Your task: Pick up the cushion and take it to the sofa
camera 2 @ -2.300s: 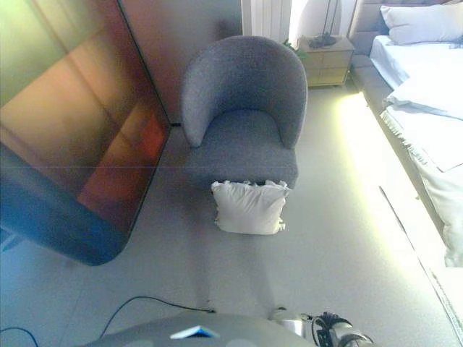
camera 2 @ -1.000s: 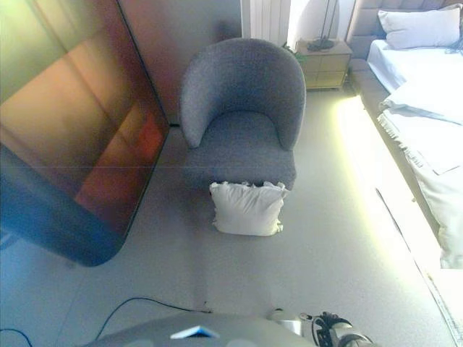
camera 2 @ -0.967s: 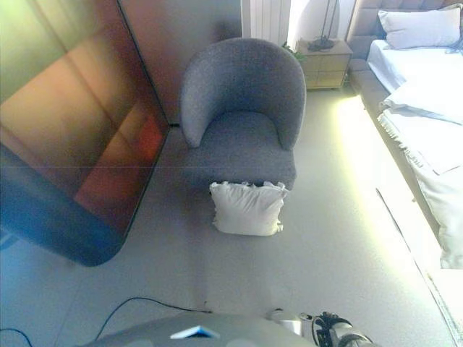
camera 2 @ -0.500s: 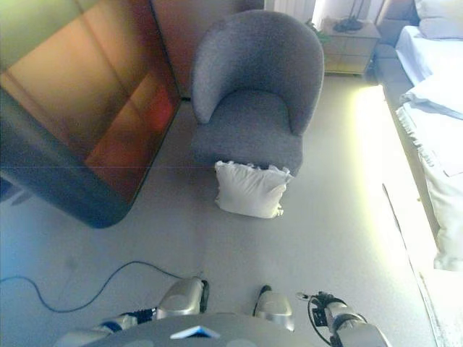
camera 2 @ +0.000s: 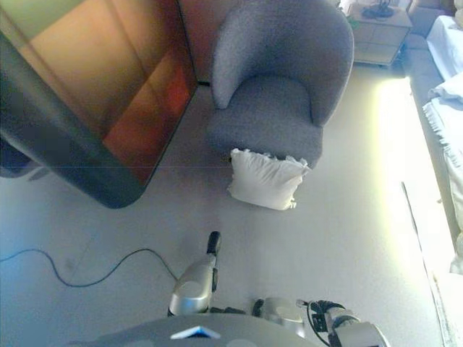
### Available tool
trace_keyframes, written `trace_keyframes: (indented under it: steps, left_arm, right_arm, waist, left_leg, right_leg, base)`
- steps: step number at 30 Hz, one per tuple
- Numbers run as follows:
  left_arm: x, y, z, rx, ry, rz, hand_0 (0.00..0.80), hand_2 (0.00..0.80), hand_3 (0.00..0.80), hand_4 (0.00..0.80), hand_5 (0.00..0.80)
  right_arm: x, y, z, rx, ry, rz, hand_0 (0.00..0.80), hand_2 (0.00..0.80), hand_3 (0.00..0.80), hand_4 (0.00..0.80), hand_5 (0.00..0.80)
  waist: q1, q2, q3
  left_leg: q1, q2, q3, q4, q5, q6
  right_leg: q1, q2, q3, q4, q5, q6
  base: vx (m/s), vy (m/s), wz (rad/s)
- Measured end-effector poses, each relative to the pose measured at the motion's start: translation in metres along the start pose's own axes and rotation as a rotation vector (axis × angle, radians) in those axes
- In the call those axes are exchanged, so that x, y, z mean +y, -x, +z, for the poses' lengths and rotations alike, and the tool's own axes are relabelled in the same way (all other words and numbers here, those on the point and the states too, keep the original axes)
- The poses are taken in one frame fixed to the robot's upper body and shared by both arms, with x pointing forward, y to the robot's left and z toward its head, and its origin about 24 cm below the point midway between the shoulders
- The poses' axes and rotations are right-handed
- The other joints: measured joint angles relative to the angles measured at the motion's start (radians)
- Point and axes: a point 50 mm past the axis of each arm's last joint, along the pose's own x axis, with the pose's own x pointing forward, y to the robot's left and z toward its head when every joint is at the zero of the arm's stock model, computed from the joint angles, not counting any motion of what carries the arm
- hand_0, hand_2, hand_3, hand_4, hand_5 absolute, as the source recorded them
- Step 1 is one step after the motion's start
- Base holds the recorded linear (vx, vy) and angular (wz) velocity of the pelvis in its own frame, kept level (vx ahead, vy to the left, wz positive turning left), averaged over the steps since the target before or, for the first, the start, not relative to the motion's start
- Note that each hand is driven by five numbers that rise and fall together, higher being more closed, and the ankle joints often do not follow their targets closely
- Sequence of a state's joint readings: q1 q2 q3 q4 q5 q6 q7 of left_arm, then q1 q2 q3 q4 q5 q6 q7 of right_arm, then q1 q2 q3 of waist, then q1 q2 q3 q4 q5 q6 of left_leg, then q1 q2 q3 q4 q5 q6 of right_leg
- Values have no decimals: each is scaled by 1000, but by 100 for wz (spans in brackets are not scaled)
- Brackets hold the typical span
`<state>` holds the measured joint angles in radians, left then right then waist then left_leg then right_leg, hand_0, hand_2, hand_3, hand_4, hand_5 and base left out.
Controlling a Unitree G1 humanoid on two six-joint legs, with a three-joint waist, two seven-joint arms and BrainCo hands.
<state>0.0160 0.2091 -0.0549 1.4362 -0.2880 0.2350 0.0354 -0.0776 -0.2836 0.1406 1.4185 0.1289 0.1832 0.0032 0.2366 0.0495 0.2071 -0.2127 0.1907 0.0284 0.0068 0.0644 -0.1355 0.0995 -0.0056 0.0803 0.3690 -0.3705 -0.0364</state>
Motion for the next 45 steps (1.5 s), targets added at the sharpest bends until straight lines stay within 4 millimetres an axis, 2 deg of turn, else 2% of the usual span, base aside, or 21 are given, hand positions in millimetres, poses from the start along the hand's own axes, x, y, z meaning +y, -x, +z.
trace_keyframes:
  steps: [1, 2, 3, 4, 6, 9, 11, 13, 14, 17, 19, 21, 24, 28, 32, 35, 37, 40, 41, 42, 45]
  left_arm:
    - [0, 0, -2, 6, 0, -1, 0, 0, 0, 0, 0]
    - [1, 0, -3, 6, 0, -4, 0, 0, 0, 0, 0]
    - [3, -1, -4, 1, 0, 0, 0, 0, 0, 0, 0]
    - [8, 0, 0, -19, -7, 11, 0, 0, 0, 0, 0]
    - [21, 3, 19, -83, -3, 39, 0, 0, 0, 0, 0]
    - [25, 9, 44, -141, -29, 53, 0, 0, 0, 0, 0]
    - [31, 12, 53, -153, -47, 73, 0, 0, 0, 0, 0]
    - [34, 13, 56, -150, -47, 81, 0, 0, 0, 0, 0]
    - [32, 14, 59, -152, -55, 78, 0, 0, 0, 0, 0]
    - [24, 11, 49, -106, -43, 60, 0, 0, 0, 0, 0]
    - [21, 10, 45, -90, -41, 59, 0, 0, 0, 0, 0]
    - [22, 9, 39, -76, -39, 66, 0, 0, 0, 0, 0]
    - [-1, 5, 24, -42, -41, 16, 0, 0, 0, 0, 0]
    - [-9, 4, 18, -29, -38, 12, 0, 0, 0, 0, 0]
    - [-3, 4, 21, -34, -24, 34, 0, 0, 0, 0, 0]
    - [3, 3, 14, -24, -10, 54, 0, 0, 0, 0, 0]
    - [5, 2, 13, -35, 4, 63, 0, 0, 0, 0, 0]
    - [3, 3, 22, -88, 4, 67, 0, 0, 0, 0, 0]
    - [1, 3, 22, -90, 1, 64, 0, 0, 0, 0, 0]
    - [-1, 4, 25, -99, 3, 58, 0, 0, 0, 0, 0]
    - [0, 3, 23, -97, 12, 60, 0, 0, 0, 0, 0]
  right_arm:
    - [0, 0, -5, 15, -9, -3, 0, 0, 0, 0, 0]
    - [0, -1, -13, 36, -10, -6, 0, 0, 0, 0, 0]
    - [2, -1, -17, 48, -6, -1, 0, 0, 0, 0, 0]
    - [9, -1, -21, 57, 5, 14, 0, 0, 0, 0, 0]
    - [30, -1, -18, 34, 36, 61, 0, 0, 0, 0, 0]
    - [34, 0, 1, -49, 44, 70, 0, 0, 0, 0, 0]
    - [35, 2, 12, -96, 36, 70, 0, 0, 0, 0, 0]
    - [34, 3, 26, -141, -5, 63, 0, 0, 0, 0, 0]
    - [33, 4, 30, -159, -33, 56, 0, 0, 0, 0, 0]
    - [31, 5, 36, -182, -61, 40, 0, 0, 0, 0, 0]
    - [31, 5, 33, -180, -84, 43, 0, 0, 0, 0, 0]
    - [31, 3, 25, -159, -121, 42, 0, 0, 0, 0, 0]
    - [5, 1, 9, -130, -123, -22, 0, 0, 0, 0, 0]
    - [-19, 1, -1, -124, -118, -82, 0, 0, 0, 0, 0]
    - [-17, 0, -13, -105, -91, -82, 0, 0, 0, 0, 0]
    - [-16, 1, -3, -131, -46, -85, 0, 0, 0, 0, 0]
    - [-15, 1, 4, -144, -41, -75, 0, 0, 0, 0, 0]
    - [-13, 2, 10, -144, -31, -64, 0, 0, 0, 0, 0]
    - [-13, 2, 11, -140, -17, -64, 0, 0, 0, 0, 0]
    - [-13, 2, 11, -136, 3, -65, 0, 0, 0, 0, 0]
    - [-10, 3, 19, -151, 10, -58, 0, 0, 0, 0, 0]
  waist:
    - [1, -13, -14]
    - [0, -20, -33]
    - [0, -49, -31]
    - [2, -77, -40]
    - [-3, -108, -82]
    - [-38, -98, -120]
    - [-71, -91, -125]
    - [-84, -80, -128]
    - [-87, -74, -128]
    - [-119, -45, -122]
    - [-142, -53, -119]
    - [-170, -74, -118]
    - [-208, -21, -115]
    - [-254, 4, -109]
    - [-254, -16, -106]
    - [-246, -48, -116]
    - [-239, -62, -114]
    - [-188, -84, -100]
    - [-165, -90, -96]
    - [-165, -91, -98]
    - [-139, -77, -91]
  left_leg:
    - [-1, -14, -1, 38, 1, 2]
    - [24, -45, 6, 63, 36, 5]
    - [44, -92, 26, 95, 71, 23]
    - [46, -128, 35, 156, 50, 49]
    - [44, -151, 53, 211, -23, 80]
    - [90, -159, 34, 152, -38, 110]
    - [116, -162, 21, 106, -26, 119]
    - [144, -154, 30, 67, -26, 124]
    - [164, -150, 41, 42, -36, 136]
    - [186, -132, 50, 6, -26, 128]
    - [205, -132, 48, -8, -30, 109]
    - [247, -129, 36, -45, -36, 80]
    - [282, -92, 4, -28, -67, 42]
    - [279, -81, -55, -8, -92, 23]
    - [306, -87, -87, 21, -118, 14]
    - [306, -87, -103, 17, -124, 18]
    - [284, -88, -115, 64, -95, 2]
    - [143, -109, -117, 325, -29, -17]
    - [110, -122, -112, 378, -6, 9]
    - [101, -130, -110, 393, -12, 11]
    - [89, -117, -27, 291, -12, 8]
  right_leg:
    - [6, -31, 18, 12, -34, 22]
    - [30, -81, 32, 13, -65, 54]
    - [60, -138, 45, 11, -73, 71]
    - [67, -176, 43, 80, -55, 124]
    - [2, -209, 15, 212, 40, 166]
    - [-52, -190, 8, 299, 249, 177]
    - [-101, -174, -12, 333, 209, 187]
    - [-153, -172, -91, 279, 163, 192]
    - [-189, -171, -127, 226, 156, 184]
    - [-254, -151, -184, 44, 167, 179]
    - [-270, -156, -208, -116, 258, 168]
    - [-236, -147, -218, -237, 400, 115]
    - [-187, -96, -233, -250, 381, 91]
    - [-210, -91, -254, -147, 306, 73]
    - [-220, -111, -247, -2, 201, 67]
    - [-258, -117, -243, 99, 135, 44]
    - [-260, -117, -259, 95, 114, 26]
    - [-192, -117, -282, -4, 159, -5]
    - [-164, -116, -293, -38, 169, -21]
    - [-151, -117, -311, -66, 180, -13]
    - [-116, -99, -370, -152, 217, -22]
  base:
    - [656, 243, -40]
    - [570, 202, -46]
    - [543, 180, -62]
    - [489, 148, -47]
    - [481, 130, -32]
    - [355, 52, 12]
    - [289, -6, 25]
    - [242, -52, -12]
    - [203, -75, -29]
    - [180, -89, -7]
    - [320, -122, -1]
    - [416, -149, 6]
    - [485, -214, 3]
    - [444, -298, 15]
    - [363, -322, 22]
    - [248, -258, 18]
    - [203, -288, 27]
    - [167, -150, 16]
    - [192, -9, 24]
    - [193, 36, 24]
    - [189, 100, 27]
